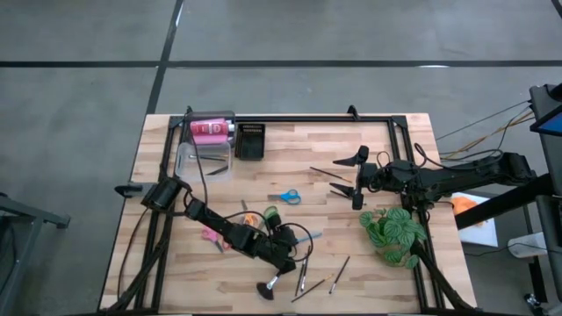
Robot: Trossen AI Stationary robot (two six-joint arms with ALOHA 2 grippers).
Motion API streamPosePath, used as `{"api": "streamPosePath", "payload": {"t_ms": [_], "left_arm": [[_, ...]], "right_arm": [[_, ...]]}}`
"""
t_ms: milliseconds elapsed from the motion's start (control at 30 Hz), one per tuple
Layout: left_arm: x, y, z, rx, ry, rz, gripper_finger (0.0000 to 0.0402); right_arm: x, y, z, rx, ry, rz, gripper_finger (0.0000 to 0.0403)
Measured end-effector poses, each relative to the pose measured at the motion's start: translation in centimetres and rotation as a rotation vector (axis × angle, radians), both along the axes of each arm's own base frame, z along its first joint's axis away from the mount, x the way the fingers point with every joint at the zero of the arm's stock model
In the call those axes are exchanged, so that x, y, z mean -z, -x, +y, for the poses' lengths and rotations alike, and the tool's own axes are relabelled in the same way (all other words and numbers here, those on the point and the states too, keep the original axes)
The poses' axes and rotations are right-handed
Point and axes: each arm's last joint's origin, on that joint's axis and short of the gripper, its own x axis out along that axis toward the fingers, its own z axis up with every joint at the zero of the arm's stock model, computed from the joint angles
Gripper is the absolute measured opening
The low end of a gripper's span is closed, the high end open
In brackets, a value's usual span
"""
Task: Pick & Place Paint Supplies
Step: Put the blue paint brush into the transparent bin
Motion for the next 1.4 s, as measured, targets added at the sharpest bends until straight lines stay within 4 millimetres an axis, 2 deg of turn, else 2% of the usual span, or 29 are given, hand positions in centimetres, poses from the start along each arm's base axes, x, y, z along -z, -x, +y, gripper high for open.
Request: {"api": "streamPosePath", "payload": {"t_ms": [367,667,933,1100,1400], "left_arm": [[-1.2,0.3,0.1,0.018,0.002,0.013,0.0014],[-4.4,1.5,0.6,0.016,-0.031,0.077,0.0014],[-8.6,4.3,2.0,0.004,-0.103,0.195,0.0014],[-11.1,6.4,3.2,-0.036,-0.217,0.254,0.0014],[-13.2,10.8,5.6,-0.095,-0.360,0.296,0.0014]], "right_arm": [[0.0,0.0,0.0,0.000,0.000,0.000,0.0331],[0.0,0.0,0.0,0.001,0.000,0.000,0.0331],[0.0,0.0,0.0,0.000,0.000,0.000,0.0331],[0.0,0.0,0.0,0.001,0.000,0.001,0.0331],[0.0,0.0,0.0,0.000,0.000,0.001,0.0331]]}}
